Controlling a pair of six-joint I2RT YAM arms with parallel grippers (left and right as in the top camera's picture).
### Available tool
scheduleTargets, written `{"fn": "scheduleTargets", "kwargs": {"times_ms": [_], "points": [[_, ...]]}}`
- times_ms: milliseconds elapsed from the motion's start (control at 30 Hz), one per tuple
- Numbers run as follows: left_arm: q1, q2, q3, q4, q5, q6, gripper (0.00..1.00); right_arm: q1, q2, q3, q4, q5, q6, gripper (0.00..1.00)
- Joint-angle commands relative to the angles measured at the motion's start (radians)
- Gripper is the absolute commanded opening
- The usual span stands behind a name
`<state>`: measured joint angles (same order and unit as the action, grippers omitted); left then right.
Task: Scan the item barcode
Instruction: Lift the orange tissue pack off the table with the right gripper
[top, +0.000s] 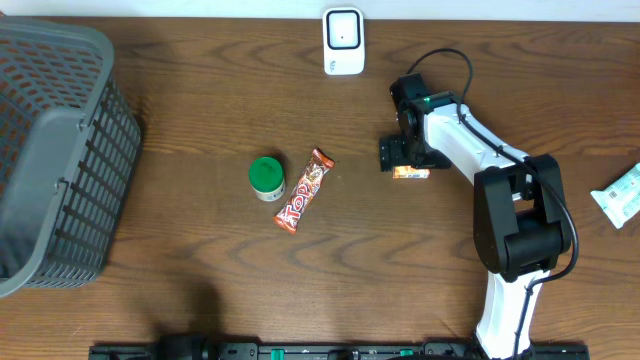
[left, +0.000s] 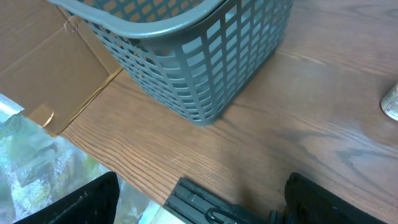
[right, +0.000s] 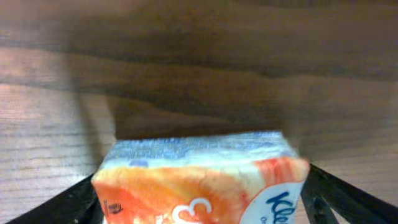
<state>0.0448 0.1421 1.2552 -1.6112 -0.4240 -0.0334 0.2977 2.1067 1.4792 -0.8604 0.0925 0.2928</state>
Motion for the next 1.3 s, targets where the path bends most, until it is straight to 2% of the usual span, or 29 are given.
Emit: {"fn": "scheduleTargets", "kwargs": {"times_ms": [0,133,300,667,867,1033,1167,1267], "points": [[0.003,-0.009,0.003,-0.078,-0.006,-0.006,0.86,0.002,0.031,-0.005,0.017,0.063,-0.010,0.95],[0.003,-0.009,0.003,-0.078,-0.006,-0.006,0.86,0.002,0.031,-0.005,0.028,0.063,-0.029,0.87],[0.003,-0.009,0.003,-0.077,-0.006,-0.006,0.86,0.003,0.031,-0.005,0.029,0.050,-0.029,0.71],[0.003,-0.009,0.003,-0.078,-0.006,-0.006,0.86,0.002,0.031,0.012,0.007,0.037,-0.040,0.63],[0.003,-0.009,0.003,-0.077,-0.006,-0.006,0.86,0.003,0.031,0.114,-0.126,0.024,-0.039,0.57],[0.003,-0.009,0.003,-0.077,-0.006,-0.006,0.86,0.003,0.031,0.205,-0.291,-0.111,-0.014,0.52],[0.003,-0.009,0.003,-0.078,-0.006,-0.006,0.86,0.003,0.031,0.229,-0.383,-0.279,0.036,0.44],[0.003,-0.009,0.003,-0.078,-0.006,-0.006,0.86,0.003,0.031,0.229,-0.420,-0.426,0.035,0.44]]}}
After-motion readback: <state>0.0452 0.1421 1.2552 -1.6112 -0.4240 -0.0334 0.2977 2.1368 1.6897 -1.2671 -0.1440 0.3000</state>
